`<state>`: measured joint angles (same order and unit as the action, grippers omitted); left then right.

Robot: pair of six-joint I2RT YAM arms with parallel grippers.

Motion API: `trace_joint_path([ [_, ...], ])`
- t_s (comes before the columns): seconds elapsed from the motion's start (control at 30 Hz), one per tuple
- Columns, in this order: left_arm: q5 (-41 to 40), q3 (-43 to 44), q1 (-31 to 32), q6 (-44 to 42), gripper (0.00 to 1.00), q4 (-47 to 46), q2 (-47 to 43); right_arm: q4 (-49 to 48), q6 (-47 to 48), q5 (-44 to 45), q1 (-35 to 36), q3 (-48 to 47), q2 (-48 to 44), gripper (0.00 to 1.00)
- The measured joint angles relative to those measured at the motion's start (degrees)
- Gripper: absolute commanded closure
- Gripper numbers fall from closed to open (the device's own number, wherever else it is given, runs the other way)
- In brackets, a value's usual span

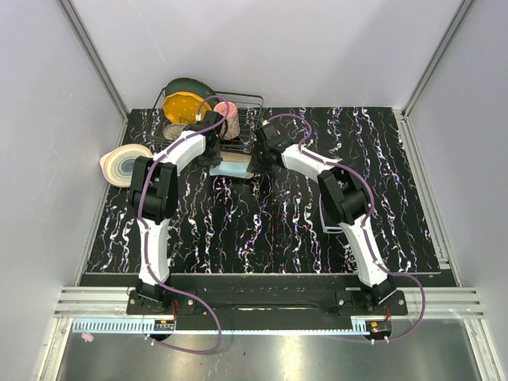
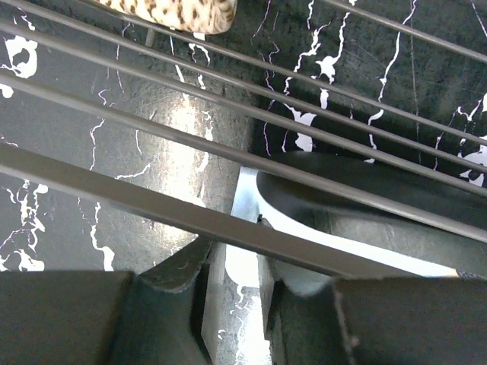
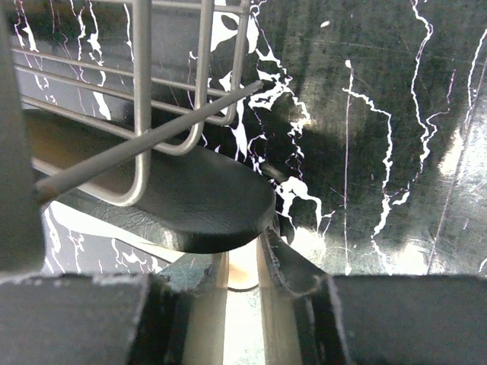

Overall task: Organize the sunglasses
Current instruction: Place the folded cleaning cloth in the sunglasses case.

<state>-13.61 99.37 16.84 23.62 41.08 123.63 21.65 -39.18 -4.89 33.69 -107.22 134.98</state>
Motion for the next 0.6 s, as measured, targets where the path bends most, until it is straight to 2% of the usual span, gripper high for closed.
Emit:
trace_joint_path([
  [0.4,0.1,0.0,0.0,0.0,0.68,0.0,0.0,-1.1,0.4,0.8,0.0,0.9,-0.1,0.68],
  [0.6,0.5,-0.6,0.0,0.0,0.74,-0.5,-0.1,-1.3,1.0,0.7,0.0,0.9,-0.1,0.68],
])
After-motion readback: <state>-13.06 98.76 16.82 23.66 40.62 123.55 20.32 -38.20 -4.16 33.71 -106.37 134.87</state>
